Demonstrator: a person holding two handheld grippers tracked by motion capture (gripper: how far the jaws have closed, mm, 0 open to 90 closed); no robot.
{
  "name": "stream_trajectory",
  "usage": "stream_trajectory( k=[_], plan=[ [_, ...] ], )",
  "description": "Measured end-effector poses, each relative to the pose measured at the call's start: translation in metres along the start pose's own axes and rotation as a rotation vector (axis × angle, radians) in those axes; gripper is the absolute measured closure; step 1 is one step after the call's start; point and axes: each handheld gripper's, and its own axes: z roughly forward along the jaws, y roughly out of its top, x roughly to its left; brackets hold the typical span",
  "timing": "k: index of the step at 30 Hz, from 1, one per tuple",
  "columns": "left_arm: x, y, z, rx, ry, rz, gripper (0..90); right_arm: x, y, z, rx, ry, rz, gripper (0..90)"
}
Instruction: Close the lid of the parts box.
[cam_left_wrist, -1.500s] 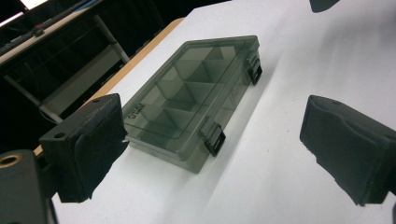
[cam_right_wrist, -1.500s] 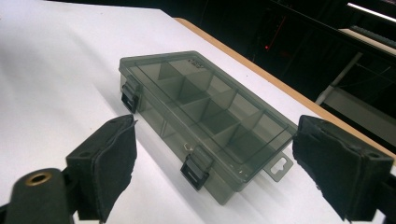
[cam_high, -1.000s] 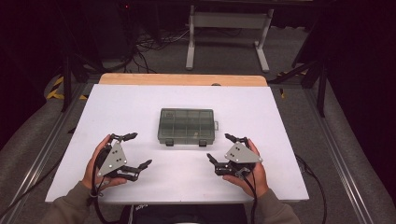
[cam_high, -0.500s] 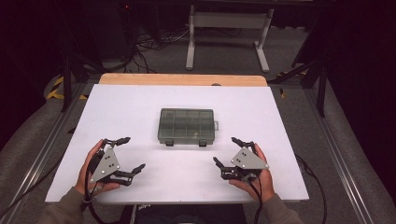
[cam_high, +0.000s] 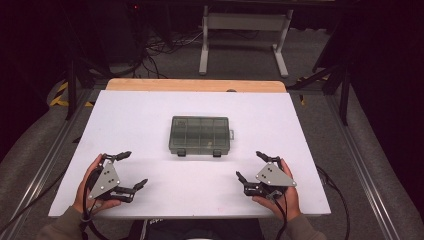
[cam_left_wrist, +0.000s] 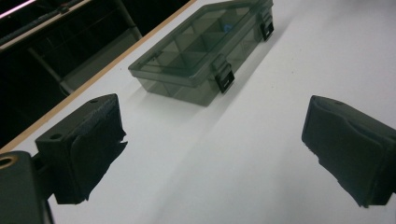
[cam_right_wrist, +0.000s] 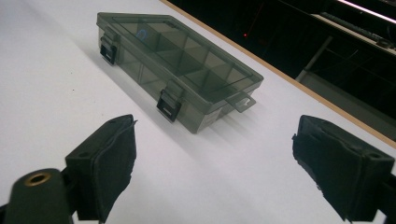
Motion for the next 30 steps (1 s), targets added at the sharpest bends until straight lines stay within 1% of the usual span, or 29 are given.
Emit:
stream_trajectory(
  k=[2, 5, 6, 8, 10, 12, 15, 17, 18, 23, 25, 27, 30],
  plan=[
    [0.001, -0.004, -0.002, 0.006, 0.004, -0.008, 6.2, 0.0, -0.002, -0.002, 0.009, -0.013, -0.009, 13.5],
    [0.002, -0.011, -0.005, 0.012, 0.009, -0.028, 6.2, -0.002, -0.007, -0.006, 0.013, -0.022, -0.004, 13.3],
    [0.002, -0.011, -0.005, 0.012, 0.009, -0.028, 6.2, -0.002, -0.007, -0.006, 0.013, -0.022, -0.004, 13.3],
    [0.002, -0.014, -0.007, 0.012, 0.007, -0.047, 6.1, -0.003, -0.01, -0.008, 0.016, -0.026, 0.003, 13.1],
    [0.002, -0.018, -0.009, 0.022, 0.006, -0.05, 5.9, -0.005, -0.014, -0.01, 0.019, -0.031, 0.016, 12.9],
    [0.002, -0.019, -0.01, 0.027, 0.005, -0.057, 5.8, -0.005, -0.015, -0.011, 0.019, -0.032, 0.018, 12.9],
    [0.002, -0.022, -0.013, 0.021, 0.009, -0.08, 6.0, -0.006, -0.019, -0.013, 0.026, -0.038, 0.031, 12.9],
    [0.002, -0.023, -0.015, 0.026, 0.015, -0.08, 5.9, -0.006, -0.022, -0.013, 0.033, -0.036, 0.039, 12.9],
    [0.002, -0.025, -0.016, 0.025, 0.016, -0.093, 5.9, -0.005, -0.024, -0.013, 0.043, -0.031, 0.037, 12.9],
    [0.001, -0.026, -0.018, 0.029, 0.022, -0.093, 5.8, -0.003, -0.025, -0.013, 0.04, -0.025, 0.031, 12.9],
    [0.001, -0.026, -0.018, 0.024, 0.027, -0.102, 5.7, -0.003, -0.025, -0.015, 0.034, -0.028, 0.031, 12.9],
    [0.002, -0.026, -0.018, 0.027, 0.024, -0.102, 5.7, -0.003, -0.023, -0.016, 0.021, -0.031, 0.032, 12.9],
    [0.002, -0.026, -0.017, 0.028, 0.019, -0.099, 5.7, -0.003, -0.022, -0.016, 0.018, -0.031, 0.035, 12.9]
  ],
)
